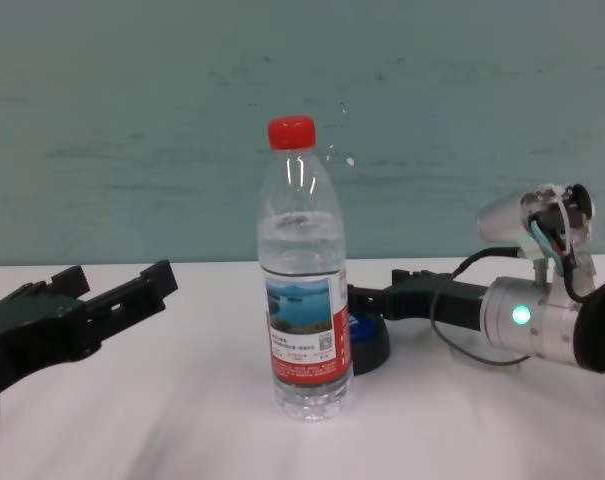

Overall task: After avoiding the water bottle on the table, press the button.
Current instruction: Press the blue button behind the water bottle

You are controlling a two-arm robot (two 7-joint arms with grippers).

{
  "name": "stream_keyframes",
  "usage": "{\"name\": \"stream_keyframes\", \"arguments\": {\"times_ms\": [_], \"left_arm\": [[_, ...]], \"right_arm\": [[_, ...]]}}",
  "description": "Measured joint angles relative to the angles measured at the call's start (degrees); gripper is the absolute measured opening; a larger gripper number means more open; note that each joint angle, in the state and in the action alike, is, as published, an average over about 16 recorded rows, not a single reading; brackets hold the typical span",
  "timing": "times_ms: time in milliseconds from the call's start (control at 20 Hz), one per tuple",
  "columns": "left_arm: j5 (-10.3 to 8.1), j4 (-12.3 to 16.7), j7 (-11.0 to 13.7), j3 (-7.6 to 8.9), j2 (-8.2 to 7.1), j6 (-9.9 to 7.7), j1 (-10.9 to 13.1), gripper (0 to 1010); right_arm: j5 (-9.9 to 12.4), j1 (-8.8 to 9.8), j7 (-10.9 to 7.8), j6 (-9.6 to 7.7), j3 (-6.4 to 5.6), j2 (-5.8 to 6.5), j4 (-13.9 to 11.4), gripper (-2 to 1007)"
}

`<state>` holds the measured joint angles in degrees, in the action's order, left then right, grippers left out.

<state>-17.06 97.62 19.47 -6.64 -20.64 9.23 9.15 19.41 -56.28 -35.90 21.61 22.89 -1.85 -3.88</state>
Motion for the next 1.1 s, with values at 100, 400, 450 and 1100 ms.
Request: {"name": "stream_keyframes", "arguments": {"times_ms": [100,400,450,1100], "left_arm": [[0.0,0.0,0.0,0.0,0.0,0.0,0.0,1010],[0.0,0.0,0.0,0.0,0.0,0.0,0.0,1010],[0.0,0.0,0.0,0.0,0.0,0.0,0.0,1010],[0.0,0.0,0.0,0.0,0.0,0.0,0.0,1010]], "right_arm": [[-0.2,0.14,0.04,-0.14,-0.23,0.04,-0.3,1004],[-0.7,0.4,0.1,-0.42,-0.69,0.12,-0.8,1004],[-0.8,0.43,0.11,-0.45,-0.74,0.12,-0.9,1004],[-1.1,0.62,0.15,-0.66,-1.06,0.19,-1.3,1004]]}}
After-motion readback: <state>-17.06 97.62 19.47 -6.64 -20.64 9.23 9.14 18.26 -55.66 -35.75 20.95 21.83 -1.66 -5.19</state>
